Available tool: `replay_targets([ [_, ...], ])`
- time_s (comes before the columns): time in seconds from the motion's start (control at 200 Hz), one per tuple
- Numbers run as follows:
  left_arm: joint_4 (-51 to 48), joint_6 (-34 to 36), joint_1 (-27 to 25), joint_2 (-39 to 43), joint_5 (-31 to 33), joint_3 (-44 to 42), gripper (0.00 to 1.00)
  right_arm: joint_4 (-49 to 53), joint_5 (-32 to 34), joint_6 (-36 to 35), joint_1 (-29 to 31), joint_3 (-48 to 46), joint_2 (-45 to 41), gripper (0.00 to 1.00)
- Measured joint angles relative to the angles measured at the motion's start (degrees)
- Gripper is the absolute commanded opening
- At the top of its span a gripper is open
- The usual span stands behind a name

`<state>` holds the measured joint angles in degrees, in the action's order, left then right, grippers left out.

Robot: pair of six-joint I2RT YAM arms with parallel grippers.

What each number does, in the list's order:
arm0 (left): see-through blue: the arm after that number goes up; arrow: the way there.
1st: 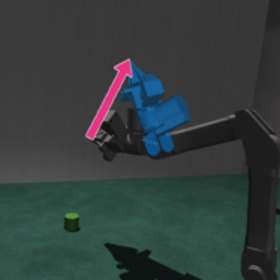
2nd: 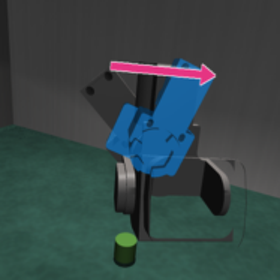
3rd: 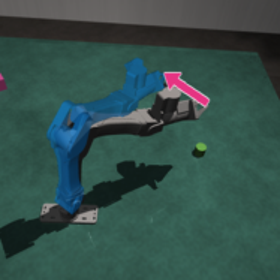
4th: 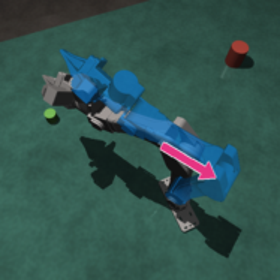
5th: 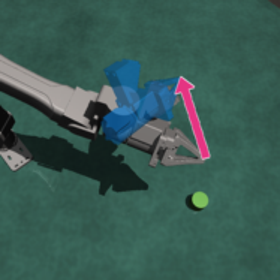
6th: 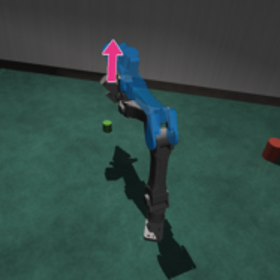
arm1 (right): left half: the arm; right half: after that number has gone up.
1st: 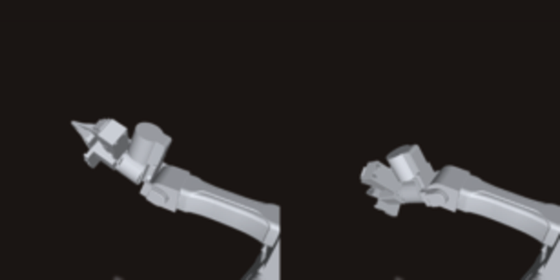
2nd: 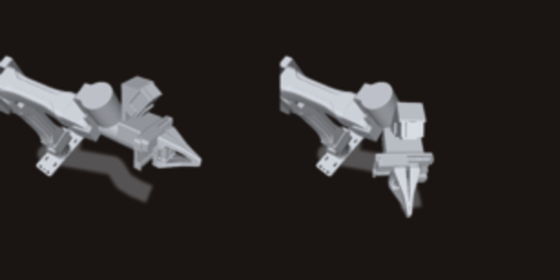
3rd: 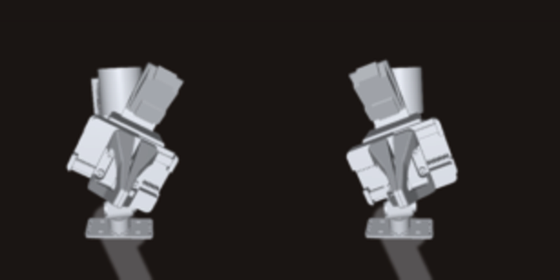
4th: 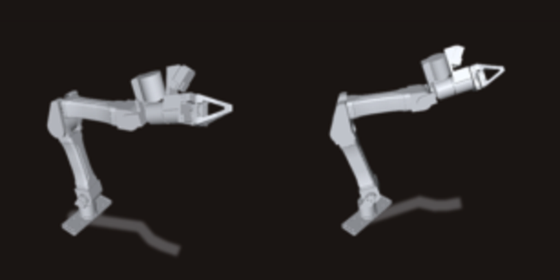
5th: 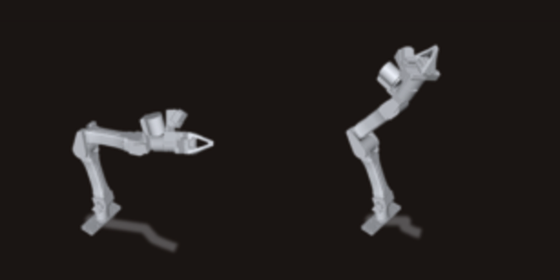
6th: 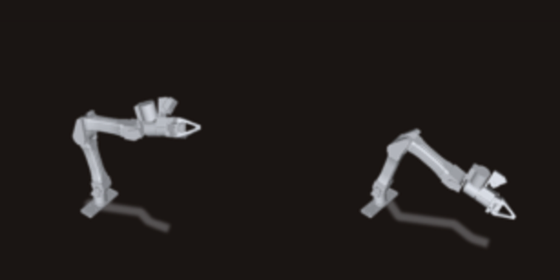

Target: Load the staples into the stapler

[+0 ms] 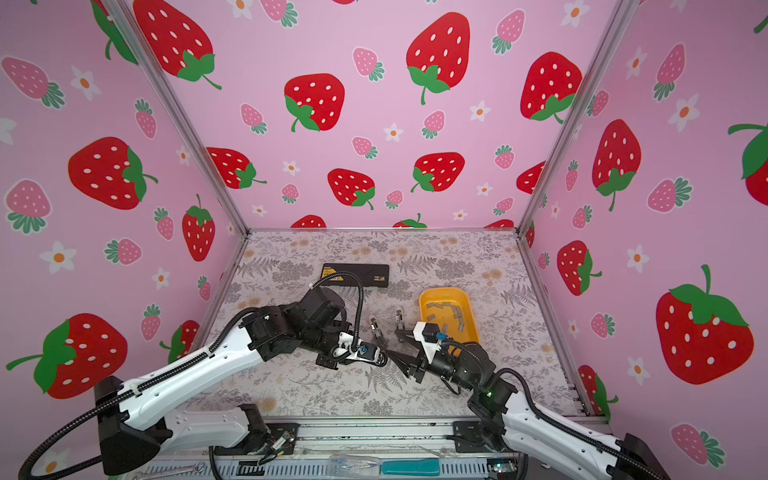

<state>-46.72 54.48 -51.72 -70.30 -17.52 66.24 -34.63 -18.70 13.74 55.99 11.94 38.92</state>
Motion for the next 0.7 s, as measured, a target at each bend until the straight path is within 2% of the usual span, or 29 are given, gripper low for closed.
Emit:
replay_targets([
  [0.165,-0.5,0.2,0.1,-0.4,-1.2,0.3,0.00,2.1,-3.4,-3.7,1.5,0.7,3.7,0.58],
  [0.505,-1.1,0.7,0.2,-0.5,-2.7,0.4,0.00,2.6,-3.1,-6.4,4.5,3.5,10.5,0.52],
  [0.52,-1.1,0.7,0.3,-0.6,-2.7,0.4,0.00,2.6,-3.0,-6.5,4.7,3.7,10.7,0.49],
  [0.7,-1.2,0.8,0.5,-0.7,-3.1,0.7,0.00,2.4,-1.4,-7.6,6.6,5.5,14.5,0.42],
])
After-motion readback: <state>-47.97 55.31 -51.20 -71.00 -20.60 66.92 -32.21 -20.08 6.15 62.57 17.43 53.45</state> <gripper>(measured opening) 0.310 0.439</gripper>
